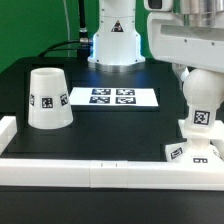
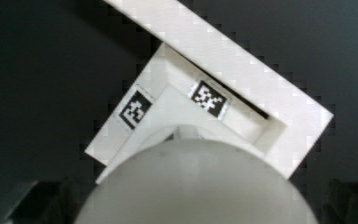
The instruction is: Assemble lamp
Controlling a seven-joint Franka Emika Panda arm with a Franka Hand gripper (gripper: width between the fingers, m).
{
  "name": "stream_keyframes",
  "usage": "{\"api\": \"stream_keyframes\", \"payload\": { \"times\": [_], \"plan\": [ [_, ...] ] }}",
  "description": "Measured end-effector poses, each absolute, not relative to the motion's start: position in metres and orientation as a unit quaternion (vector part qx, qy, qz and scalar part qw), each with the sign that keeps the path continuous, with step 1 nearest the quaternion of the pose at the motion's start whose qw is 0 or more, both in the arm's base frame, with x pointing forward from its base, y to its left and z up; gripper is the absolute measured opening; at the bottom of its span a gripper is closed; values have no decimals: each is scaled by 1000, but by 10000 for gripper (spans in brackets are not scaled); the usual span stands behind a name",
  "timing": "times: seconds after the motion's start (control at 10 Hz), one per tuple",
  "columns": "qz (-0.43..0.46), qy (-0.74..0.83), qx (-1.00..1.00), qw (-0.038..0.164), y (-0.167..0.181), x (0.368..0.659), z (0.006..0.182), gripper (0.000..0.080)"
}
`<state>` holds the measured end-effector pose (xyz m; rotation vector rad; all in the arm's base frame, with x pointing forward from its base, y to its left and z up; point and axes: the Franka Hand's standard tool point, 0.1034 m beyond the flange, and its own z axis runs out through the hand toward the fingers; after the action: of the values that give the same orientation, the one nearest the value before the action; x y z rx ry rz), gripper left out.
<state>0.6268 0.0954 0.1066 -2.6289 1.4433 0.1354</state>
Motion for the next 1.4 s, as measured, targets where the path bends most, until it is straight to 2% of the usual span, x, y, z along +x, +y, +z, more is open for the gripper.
{"api": "stream_keyframes", "payload": {
  "times": [0.1,0.2,0.3,0.6,1.1,1.2,1.4],
  "plan": [
    [45,478,-874,70,96,627,107,698],
    [57,440,-894,56,99,618,108,698],
    [55,374,-924,52,103,613,114,698],
    [54,242,-966,67,88,594,126,698],
    [57,233,-969,66,86,588,124,698],
    [57,215,-973,61,85,586,123,698],
    [63,104,-992,39,69,570,123,698]
  ]
}}
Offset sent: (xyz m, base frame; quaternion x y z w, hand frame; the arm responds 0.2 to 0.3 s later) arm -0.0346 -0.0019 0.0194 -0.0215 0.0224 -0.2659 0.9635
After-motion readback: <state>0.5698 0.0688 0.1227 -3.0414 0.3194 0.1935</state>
